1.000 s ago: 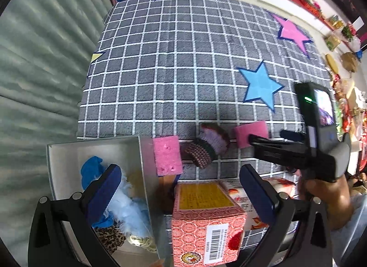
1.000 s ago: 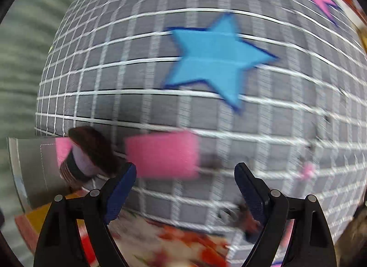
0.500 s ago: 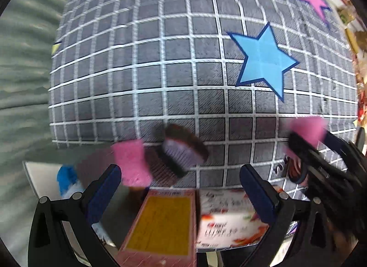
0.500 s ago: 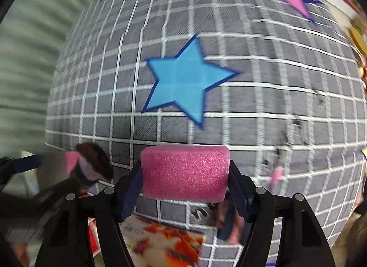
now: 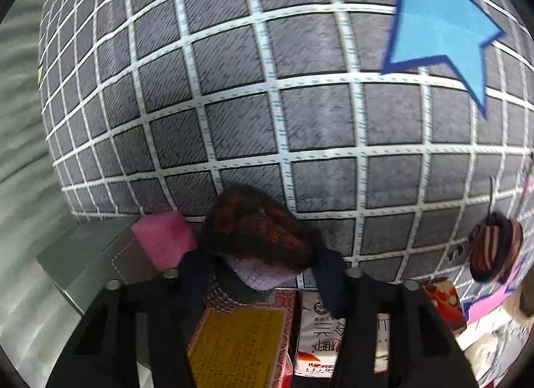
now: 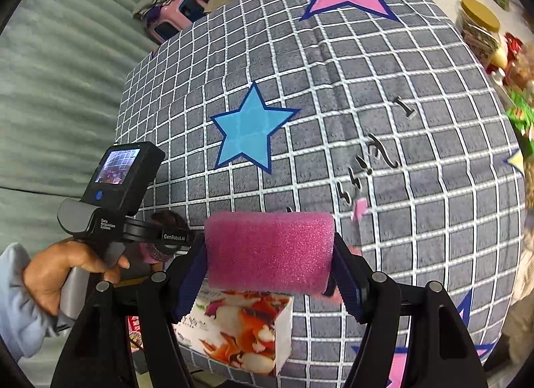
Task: Organize soft objects
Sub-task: 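Grasp the knit hat with the left tool while the right tool grasps the pink sponge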
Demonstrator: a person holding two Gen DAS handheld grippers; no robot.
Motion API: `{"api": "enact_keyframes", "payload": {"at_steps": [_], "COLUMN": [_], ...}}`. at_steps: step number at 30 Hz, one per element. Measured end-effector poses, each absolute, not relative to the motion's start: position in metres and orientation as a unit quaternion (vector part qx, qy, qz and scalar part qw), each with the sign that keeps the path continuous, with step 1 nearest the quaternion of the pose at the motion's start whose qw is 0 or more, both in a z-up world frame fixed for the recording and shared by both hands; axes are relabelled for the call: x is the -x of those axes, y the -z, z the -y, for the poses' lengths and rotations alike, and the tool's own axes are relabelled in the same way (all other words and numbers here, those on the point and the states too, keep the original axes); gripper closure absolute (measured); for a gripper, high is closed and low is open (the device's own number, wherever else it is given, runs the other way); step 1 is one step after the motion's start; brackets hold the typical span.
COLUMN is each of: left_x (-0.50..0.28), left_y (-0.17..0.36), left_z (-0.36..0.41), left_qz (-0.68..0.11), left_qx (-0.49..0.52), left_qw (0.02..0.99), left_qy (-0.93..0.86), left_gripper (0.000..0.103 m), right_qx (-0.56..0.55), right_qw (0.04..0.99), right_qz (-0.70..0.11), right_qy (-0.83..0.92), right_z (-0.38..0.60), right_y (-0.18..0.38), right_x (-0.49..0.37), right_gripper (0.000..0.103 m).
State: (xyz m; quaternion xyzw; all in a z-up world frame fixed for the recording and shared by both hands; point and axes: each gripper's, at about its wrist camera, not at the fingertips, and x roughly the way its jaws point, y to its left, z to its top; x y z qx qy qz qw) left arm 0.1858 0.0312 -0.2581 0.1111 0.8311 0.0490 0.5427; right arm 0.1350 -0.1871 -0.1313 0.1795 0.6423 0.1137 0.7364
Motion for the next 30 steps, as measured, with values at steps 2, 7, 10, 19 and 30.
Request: {"api": "enact_keyframes", "payload": {"at_steps": [2,7,10,19,30], "left_x": [-0.182,-0.169,-0.154,-0.106,-0.022], "left_y": [0.248,0.204,0.168,0.094,0.084], "left_z": [-0.029,-0.019,-0.007,0.037,0.042], "left_qz": [-0.824,-0.785,-0.747,-0.671,-0.651], "left_qx": [-0.109,-0.092,-0.092,-0.101,-0.133], "left_qw": [0.554,0.613,0.658,0.724,0.714], "left_qy": [-0.037,-0.005,0.023,0.122,0.22], "left_gripper": [0.064,0.066,0.066,0.066,0.066], "right_qx": [-0.183,-0.182,-0.182,-0.184,-0.184], "right_qw": [0.736,0.738,0.739,0.738,0.729], "right_qz": [-0.642,-0.643,-0.644,-0.648,-0.659], "right_qy": [-0.109,-0.091,-0.077,-0.021,0.01], "right_z": [0.191,0.2,0.206,0.23,0.201], "right_y": [0.13,0.127,0.126,0.115,0.114], "right_x": [-0.125,-0.113,-0.106,-0.055,0.013], "right_gripper": [0.032,0.032,0.032,0.032,0.032]}}
